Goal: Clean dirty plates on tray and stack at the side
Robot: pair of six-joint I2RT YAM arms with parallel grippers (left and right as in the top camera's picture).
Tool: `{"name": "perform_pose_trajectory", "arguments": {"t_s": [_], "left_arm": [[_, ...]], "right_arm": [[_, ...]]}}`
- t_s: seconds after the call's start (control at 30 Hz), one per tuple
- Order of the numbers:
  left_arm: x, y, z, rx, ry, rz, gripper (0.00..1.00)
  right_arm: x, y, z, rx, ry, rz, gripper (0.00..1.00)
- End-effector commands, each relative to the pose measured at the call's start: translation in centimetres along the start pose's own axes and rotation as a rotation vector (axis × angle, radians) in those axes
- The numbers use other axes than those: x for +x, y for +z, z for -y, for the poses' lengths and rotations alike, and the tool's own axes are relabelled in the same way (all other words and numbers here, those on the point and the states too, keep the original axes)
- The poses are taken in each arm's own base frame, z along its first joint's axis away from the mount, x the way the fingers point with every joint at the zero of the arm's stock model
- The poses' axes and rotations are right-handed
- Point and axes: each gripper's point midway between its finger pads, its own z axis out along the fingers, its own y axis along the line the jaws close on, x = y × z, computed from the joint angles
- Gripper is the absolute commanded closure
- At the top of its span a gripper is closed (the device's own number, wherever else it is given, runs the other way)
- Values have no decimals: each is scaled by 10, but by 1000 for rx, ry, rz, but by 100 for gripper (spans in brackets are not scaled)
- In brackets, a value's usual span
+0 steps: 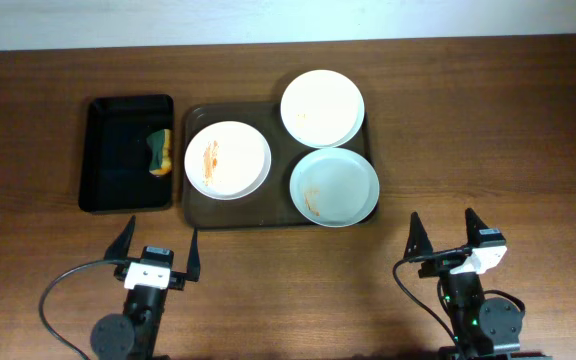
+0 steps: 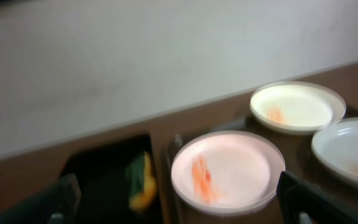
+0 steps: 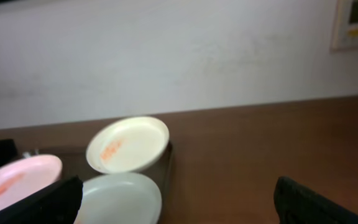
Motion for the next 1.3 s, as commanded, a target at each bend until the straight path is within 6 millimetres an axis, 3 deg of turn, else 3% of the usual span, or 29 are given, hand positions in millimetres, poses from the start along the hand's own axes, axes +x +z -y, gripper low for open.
{"name": "perform_pose_trajectory", "arguments": {"t_s": [0.0,0.1,0.2,0.33,0.37,0.5,0.6,0.67,0.77,0.87,0.93,0.97,1.07,1.2,1.27], "left_arm": [[-44,-6,19,127,55,145,1],[-81,-4,14,143,59,157,1],[-96,16,10,186,33,88,1],[-117,53,8,301,-43,-87,1],[-120,64,5,317,-50,-157,1],[-125,95,-8,345,-83,-353,1],[-115,116,-17,372,-117,-548,1],[-109,128,-19,403,-175,-694,1],[-98,142,-21,444,-231,-849,1],[-78,153,-24,429,-232,-897,1],[-85,158,-16,480,-258,-853,1],[-93,163,-15,498,-259,-809,1],[-126,206,-47,308,-337,-662,1],[-206,279,-128,-23,-250,-372,1],[-227,300,-169,-210,-201,-234,1]], "right_arm": [[-19,-3,-18,-89,-14,40,2],[-56,-11,-27,-112,-51,115,2],[-82,-13,-36,-147,-68,136,2],[-105,13,-46,-173,-61,29,2],[-111,29,-51,-191,-53,-41,2],[-104,85,-54,-187,1,-377,2],[-106,117,-56,-169,47,-596,2],[-105,136,-69,-203,81,-751,2],[-92,166,-110,-282,61,-872,2],[-72,204,-166,-434,63,-844,2],[-55,228,-200,-502,122,-813,2],[-43,238,-208,-507,110,-804,2],[-10,251,-223,-506,133,-835,2],[-11,253,-227,-510,121,-818,2],[-13,254,-235,-520,111,-799,2]]}}
